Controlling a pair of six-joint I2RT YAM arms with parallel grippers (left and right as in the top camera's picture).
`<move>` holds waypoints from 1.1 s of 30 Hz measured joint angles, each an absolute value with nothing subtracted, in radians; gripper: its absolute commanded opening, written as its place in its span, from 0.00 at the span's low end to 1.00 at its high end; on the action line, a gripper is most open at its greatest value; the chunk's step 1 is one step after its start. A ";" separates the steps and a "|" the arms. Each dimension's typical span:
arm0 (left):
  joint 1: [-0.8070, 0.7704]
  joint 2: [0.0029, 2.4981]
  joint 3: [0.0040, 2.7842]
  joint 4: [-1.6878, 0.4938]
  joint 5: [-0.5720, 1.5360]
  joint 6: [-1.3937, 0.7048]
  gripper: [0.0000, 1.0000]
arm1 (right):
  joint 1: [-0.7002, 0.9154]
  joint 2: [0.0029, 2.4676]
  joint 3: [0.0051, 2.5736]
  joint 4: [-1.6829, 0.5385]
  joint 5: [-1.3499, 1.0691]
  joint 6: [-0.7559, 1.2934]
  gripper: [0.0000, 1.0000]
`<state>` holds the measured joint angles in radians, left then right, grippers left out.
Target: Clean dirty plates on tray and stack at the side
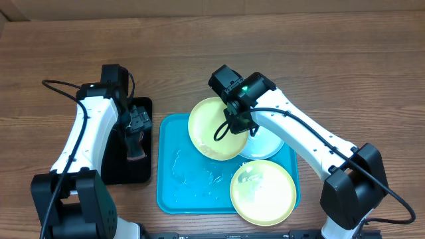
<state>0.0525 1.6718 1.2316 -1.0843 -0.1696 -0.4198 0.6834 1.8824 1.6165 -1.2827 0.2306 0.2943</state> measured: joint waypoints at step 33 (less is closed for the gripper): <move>0.052 1.672 1.232 -1.081 -0.170 -0.420 1.00 | 0.958 1.882 1.733 -1.342 0.827 0.227 0.04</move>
